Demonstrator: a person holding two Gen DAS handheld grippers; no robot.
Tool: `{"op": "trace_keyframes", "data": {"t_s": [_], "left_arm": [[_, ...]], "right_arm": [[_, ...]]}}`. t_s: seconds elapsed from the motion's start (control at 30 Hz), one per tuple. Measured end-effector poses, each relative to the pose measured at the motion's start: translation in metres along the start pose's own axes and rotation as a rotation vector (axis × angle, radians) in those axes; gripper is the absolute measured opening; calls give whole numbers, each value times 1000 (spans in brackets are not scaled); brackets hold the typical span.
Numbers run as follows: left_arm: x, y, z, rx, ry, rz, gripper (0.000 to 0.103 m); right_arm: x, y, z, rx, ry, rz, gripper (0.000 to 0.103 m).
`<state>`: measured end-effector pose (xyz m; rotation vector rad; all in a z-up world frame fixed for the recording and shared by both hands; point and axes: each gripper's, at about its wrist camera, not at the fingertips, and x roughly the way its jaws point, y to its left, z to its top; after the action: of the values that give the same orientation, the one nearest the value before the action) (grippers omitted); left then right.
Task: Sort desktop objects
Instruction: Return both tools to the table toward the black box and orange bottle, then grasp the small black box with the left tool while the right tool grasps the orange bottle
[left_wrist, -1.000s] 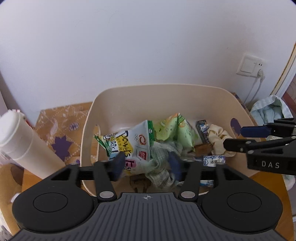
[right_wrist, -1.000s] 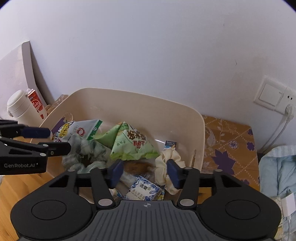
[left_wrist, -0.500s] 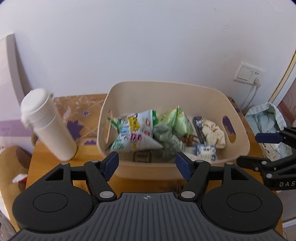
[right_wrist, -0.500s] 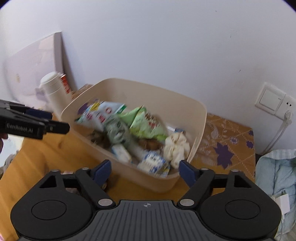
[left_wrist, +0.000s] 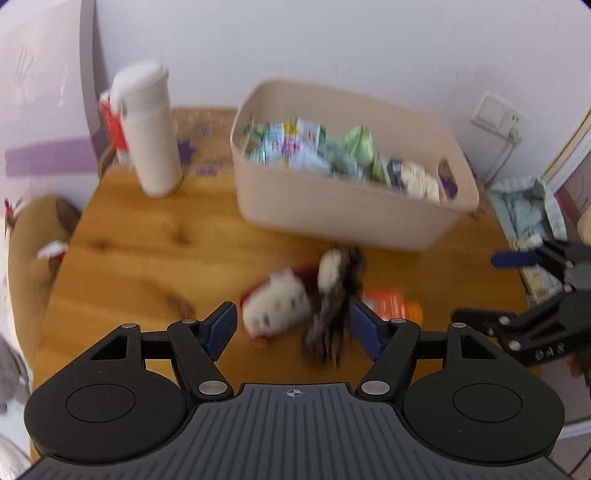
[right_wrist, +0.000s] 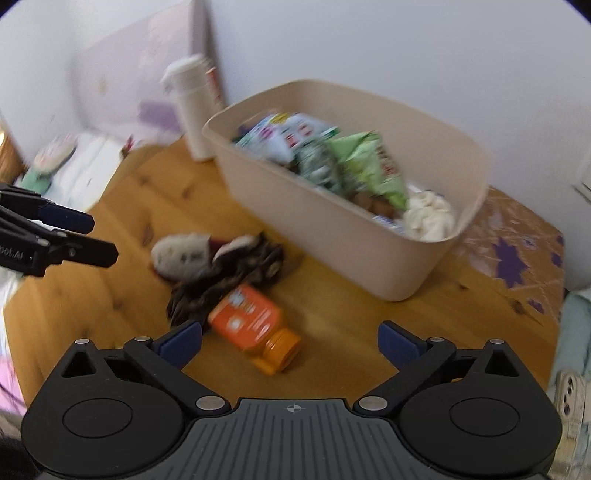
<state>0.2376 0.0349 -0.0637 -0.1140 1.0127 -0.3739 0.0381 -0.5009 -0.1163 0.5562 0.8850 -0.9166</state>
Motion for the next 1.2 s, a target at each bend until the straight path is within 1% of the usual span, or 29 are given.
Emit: {"op": "trace_keyframes", "data": {"t_s": [0.07, 0.17, 0.33, 0.43, 0.57, 0.77, 0.83, 0.87, 0.9, 0.93, 0.97, 1.0, 1.03, 1.1, 1.13, 1.2], "left_arm": [[1, -2, -17, -17, 35, 2, 69], [7, -5, -39, -57, 88, 0, 69], [21, -7, -63, -132, 168, 2, 69], [29, -10, -73, -166, 206, -6, 69], [39, -13, -80, -182, 240, 1, 70], [57, -6, -85, -232, 285, 20, 69], [60, -4, -85, -241, 293, 22, 69], [62, -4, -85, -242, 296, 24, 69], [64, -4, -85, -239, 302, 28, 69], [65, -5, -85, -236, 305, 33, 69], [65, -5, -86, -234, 304, 39, 65], [65, -4, -86, -233, 303, 42, 60], [66, -4, -87, -231, 307, 41, 56], [68, -4, -87, -218, 314, 34, 39], [68, -5, -87, -207, 316, 30, 36], [66, -7, -88, -190, 307, 36, 35]], "right_arm": [[8, 4, -3, -43, 14, 11, 103], [16, 7, -7, -81, 13, 42, 103], [36, 10, -10, -151, 19, 76, 103], [46, 12, -10, -192, 13, 84, 103], [59, 14, -6, -232, 10, 92, 103], [78, 22, 0, -273, 15, 125, 102], [84, 25, 0, -291, 24, 138, 96], [86, 26, 0, -297, 30, 143, 93], [88, 27, 0, -300, 32, 148, 87], [89, 27, 1, -301, 34, 157, 84], [90, 27, 1, -299, 37, 161, 78], [90, 27, 1, -298, 37, 158, 63], [90, 27, 0, -297, 39, 155, 61], [88, 25, -1, -285, 44, 167, 56], [87, 24, -2, -282, 48, 167, 56], [84, 24, -5, -282, 53, 153, 54]]}}
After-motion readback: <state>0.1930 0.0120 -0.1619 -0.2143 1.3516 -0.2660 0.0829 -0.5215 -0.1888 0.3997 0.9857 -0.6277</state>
